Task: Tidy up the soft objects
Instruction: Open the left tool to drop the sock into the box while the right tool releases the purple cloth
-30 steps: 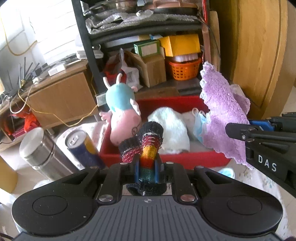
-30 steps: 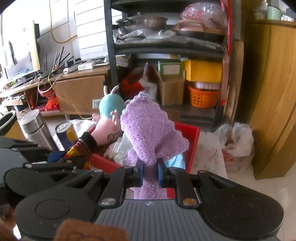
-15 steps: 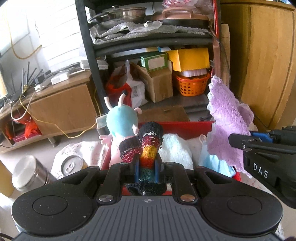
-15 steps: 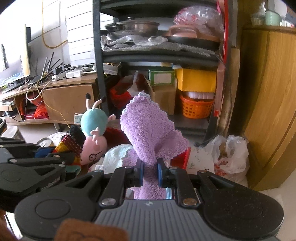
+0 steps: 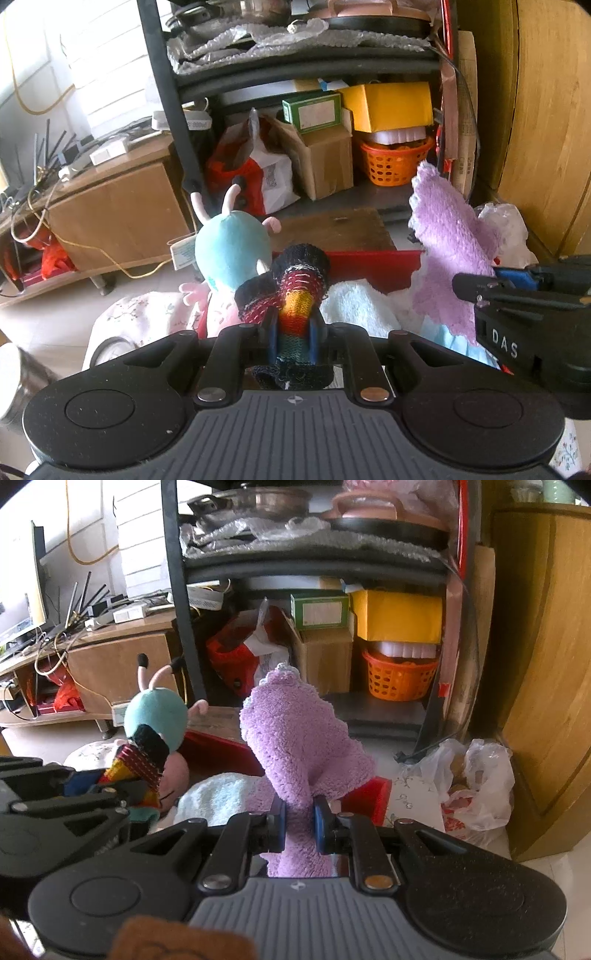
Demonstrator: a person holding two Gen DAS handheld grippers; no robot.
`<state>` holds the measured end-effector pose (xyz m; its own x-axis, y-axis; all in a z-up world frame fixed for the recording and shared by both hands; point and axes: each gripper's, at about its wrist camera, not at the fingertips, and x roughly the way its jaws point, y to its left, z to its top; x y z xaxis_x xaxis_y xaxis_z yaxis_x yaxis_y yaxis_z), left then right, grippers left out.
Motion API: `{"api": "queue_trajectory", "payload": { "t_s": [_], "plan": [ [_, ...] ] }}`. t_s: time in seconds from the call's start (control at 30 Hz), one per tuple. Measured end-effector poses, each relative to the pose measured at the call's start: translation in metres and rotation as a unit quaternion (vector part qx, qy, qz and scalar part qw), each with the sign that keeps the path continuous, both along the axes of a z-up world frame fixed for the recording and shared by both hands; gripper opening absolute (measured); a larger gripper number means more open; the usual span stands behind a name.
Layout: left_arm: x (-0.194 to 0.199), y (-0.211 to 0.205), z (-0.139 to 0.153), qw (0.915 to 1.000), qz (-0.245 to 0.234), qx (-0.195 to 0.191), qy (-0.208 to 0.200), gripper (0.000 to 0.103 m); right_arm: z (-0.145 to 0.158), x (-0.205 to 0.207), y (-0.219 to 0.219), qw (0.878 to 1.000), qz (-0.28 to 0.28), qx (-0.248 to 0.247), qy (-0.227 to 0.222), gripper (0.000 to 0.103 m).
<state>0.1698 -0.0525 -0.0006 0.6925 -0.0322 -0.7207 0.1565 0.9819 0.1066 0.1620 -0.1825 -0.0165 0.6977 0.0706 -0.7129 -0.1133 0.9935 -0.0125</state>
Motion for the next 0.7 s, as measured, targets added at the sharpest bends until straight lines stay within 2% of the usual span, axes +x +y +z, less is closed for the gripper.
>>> {"api": "queue_trajectory", "payload": {
  "t_s": [0.1,0.13,0.17,0.2,0.23,0.33,0.5,0.7],
  "plan": [
    [0.004,0.000,-0.001,1.0000,-0.004,-0.001,-0.005,0.025,-0.005,0.004,-0.002,1.000,0.003,0.011,0.005,0.000],
    [0.005,0.000,-0.002,1.0000,-0.002,-0.003,-0.005,0.035,-0.005,0.005,-0.004,1.000,0.001,0.017,0.008,0.005],
    [0.005,0.000,-0.002,1.0000,0.000,-0.005,-0.006,0.043,-0.005,0.006,-0.005,1.000,-0.004,0.019,0.008,0.018],
    [0.004,0.000,-0.002,1.0000,0.001,-0.005,-0.007,0.055,-0.005,0.006,-0.006,1.000,-0.008,0.019,0.008,0.024],
    [0.003,0.000,-0.002,0.9999,0.002,0.000,-0.010,0.062,-0.005,0.005,-0.007,1.000,-0.012,0.016,0.005,0.031],
    [-0.002,0.001,0.004,0.9997,0.004,0.012,-0.023,0.074,0.000,0.000,-0.012,1.000,-0.018,0.019,0.003,0.031],
    [-0.020,0.006,0.018,0.9995,0.001,-0.005,-0.032,0.079,0.011,-0.020,-0.021,0.998,-0.024,0.049,0.007,0.033],
    [-0.049,0.010,0.028,0.9990,-0.008,0.005,-0.043,0.083,0.019,-0.055,-0.021,0.997,-0.020,0.068,0.014,0.037]
  ]
}}
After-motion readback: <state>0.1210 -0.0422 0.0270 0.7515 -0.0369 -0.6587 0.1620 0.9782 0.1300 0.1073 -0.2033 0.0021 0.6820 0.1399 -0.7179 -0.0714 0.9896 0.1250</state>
